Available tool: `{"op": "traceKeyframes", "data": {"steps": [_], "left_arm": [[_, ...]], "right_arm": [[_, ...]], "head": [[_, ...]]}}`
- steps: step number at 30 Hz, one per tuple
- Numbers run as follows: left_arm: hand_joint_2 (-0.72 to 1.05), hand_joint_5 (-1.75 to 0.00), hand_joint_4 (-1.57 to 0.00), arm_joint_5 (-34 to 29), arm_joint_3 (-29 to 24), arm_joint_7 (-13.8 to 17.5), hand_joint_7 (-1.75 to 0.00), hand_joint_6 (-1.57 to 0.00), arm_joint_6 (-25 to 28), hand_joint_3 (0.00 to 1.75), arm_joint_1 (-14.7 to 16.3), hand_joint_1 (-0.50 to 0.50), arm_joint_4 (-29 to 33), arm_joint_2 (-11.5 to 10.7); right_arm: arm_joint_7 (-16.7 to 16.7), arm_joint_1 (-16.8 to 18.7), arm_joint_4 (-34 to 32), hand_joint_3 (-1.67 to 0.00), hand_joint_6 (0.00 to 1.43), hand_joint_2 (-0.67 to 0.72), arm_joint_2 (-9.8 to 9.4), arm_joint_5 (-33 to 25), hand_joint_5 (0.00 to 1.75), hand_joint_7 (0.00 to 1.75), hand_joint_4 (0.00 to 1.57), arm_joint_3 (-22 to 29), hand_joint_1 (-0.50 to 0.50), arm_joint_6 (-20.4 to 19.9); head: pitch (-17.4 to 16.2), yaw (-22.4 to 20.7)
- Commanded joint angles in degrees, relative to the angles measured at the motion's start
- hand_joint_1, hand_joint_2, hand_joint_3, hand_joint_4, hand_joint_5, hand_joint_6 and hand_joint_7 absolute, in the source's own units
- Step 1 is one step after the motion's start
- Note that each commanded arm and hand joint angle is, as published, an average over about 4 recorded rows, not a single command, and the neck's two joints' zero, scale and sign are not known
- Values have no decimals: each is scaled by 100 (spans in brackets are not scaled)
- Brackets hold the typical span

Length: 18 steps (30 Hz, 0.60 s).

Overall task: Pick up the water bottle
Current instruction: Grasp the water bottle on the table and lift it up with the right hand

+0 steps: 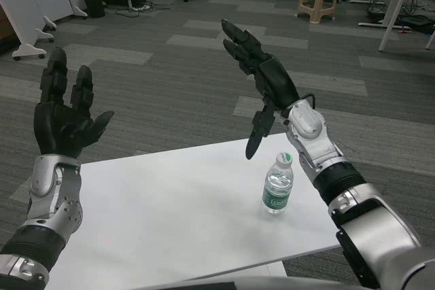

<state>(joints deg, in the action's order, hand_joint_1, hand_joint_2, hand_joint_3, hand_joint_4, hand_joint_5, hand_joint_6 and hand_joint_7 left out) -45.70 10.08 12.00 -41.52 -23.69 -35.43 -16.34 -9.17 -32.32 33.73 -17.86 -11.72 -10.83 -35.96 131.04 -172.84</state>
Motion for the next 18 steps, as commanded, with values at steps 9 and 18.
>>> {"op": "traceKeyframes", "data": {"steps": [9, 18], "left_arm": [[43, 0, 0, 0, -55, -18, 0, 0, -6, 22, 20, -50, 1, -27], [43, 0, 0, -13, -85, -22, 0, 0, -6, 26, 48, -50, 1, -27]], "right_arm": [[-98, 261, -127, 0, 0, 69, -55, -232, 0, 0, 0, 567, -46, 34], [-344, 709, -288, 0, 0, 72, -183, -261, 0, 0, 0, 1553, -46, 94]], "head": [[-8, -40], [-2, -60]]}}
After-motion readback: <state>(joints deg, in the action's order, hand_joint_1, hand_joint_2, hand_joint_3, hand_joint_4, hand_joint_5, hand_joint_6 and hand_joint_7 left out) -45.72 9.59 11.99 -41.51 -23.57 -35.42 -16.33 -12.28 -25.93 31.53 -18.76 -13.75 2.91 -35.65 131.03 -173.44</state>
